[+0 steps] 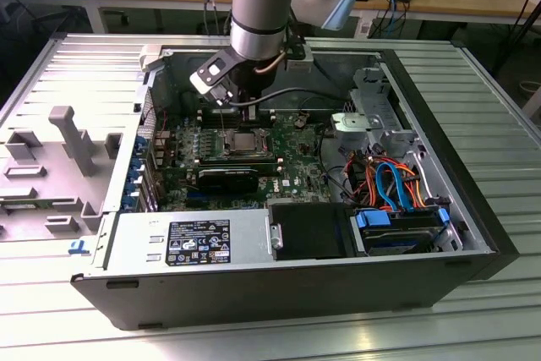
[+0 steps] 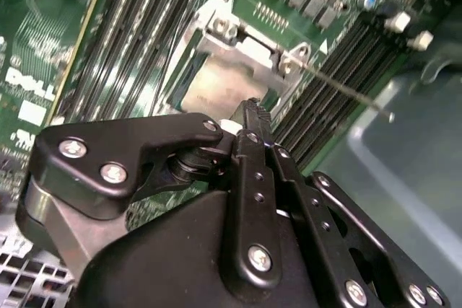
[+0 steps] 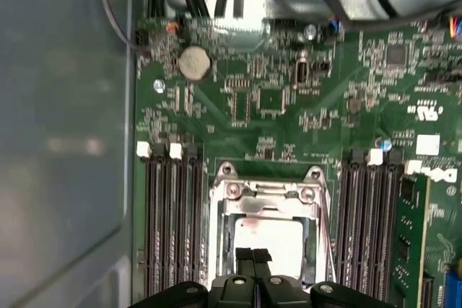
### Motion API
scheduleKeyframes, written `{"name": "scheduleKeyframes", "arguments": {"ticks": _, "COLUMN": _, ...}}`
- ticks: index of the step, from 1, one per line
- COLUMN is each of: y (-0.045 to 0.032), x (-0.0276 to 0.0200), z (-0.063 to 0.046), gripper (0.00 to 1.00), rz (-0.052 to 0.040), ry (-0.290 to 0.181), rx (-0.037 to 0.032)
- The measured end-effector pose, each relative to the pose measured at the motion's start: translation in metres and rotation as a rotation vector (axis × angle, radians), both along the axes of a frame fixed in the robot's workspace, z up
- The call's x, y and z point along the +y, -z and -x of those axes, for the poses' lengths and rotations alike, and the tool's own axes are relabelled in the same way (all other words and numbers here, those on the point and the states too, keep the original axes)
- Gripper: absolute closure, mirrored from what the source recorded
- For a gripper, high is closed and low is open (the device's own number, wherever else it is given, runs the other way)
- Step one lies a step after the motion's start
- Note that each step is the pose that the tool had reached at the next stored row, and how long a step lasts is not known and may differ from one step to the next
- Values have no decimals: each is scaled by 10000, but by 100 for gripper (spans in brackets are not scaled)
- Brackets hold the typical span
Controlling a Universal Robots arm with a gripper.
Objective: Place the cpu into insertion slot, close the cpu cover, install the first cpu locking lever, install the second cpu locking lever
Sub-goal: 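Install the first cpu locking lever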
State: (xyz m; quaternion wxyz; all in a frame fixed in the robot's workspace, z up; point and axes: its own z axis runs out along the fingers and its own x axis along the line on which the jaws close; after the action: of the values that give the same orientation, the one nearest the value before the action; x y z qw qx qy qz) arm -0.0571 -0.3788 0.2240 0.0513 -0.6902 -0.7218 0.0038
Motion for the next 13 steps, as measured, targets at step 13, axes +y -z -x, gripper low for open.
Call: {"name": "scheduleKeyframes", "arguments": {"ticks": 13, "y": 167, "x": -26, "z": 147, "gripper": 89, "rz": 0, "ry": -22, "rx": 1}}
